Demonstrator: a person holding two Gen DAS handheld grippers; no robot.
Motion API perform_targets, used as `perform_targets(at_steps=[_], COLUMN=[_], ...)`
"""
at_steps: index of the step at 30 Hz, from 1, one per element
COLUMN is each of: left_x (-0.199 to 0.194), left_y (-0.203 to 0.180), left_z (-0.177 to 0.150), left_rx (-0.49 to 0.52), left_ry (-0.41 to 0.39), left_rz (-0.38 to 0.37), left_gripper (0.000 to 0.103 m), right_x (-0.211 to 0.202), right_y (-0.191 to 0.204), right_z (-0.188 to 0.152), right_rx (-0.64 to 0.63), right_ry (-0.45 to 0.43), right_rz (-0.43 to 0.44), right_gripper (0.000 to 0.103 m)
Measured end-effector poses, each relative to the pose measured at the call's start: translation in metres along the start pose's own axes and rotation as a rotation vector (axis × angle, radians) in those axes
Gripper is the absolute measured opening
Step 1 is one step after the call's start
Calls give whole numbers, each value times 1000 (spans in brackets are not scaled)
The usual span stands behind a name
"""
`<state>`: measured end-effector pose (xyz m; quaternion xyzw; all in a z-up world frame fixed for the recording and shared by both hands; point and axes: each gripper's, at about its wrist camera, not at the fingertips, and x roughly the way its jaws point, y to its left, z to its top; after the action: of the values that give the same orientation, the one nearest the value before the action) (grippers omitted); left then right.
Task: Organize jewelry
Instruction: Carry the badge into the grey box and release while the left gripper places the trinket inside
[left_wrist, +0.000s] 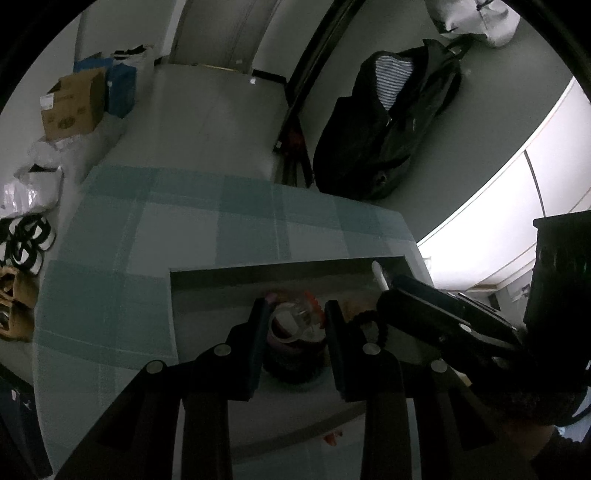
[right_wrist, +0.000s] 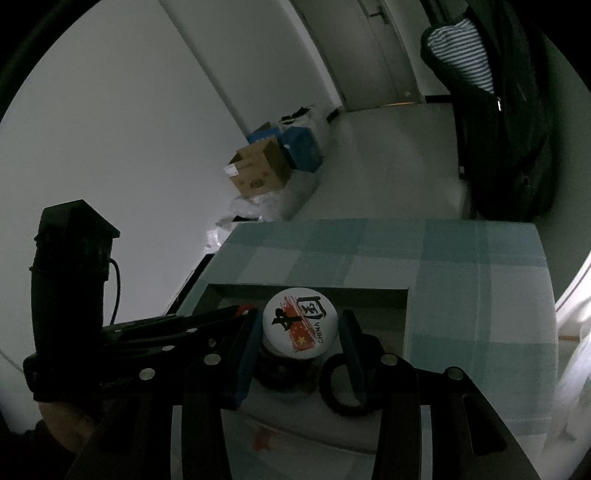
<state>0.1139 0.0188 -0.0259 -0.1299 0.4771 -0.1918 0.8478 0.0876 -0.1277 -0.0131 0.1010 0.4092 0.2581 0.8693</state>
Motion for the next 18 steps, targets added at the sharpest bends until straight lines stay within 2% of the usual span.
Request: perform_targets(at_steps=[5,7,10,14,18], left_x=[2,-1,-10,-16,-21], left_y=[0,0,-2,-1,-3], left_z=[-3,-4,-6,-9,-14], left_rx=[-2,-2,4,6,2], left_ry=[20,14,-20,-38,-58], left_rz=[24,35,21,25,41], left_gripper=[29,45,65,65,65], right_x=[1,0,-3,-14,-26], right_y=[1,1,-2,-4,-6], right_z=[0,-1,-3,-6,-9], right_rx=[-2,-4,12,12,21], right_ry=[0,-2,-14,-46,-67], right_rz=[-5,-13,-8,-25,-37], right_gripper=[43,52,54,55,60])
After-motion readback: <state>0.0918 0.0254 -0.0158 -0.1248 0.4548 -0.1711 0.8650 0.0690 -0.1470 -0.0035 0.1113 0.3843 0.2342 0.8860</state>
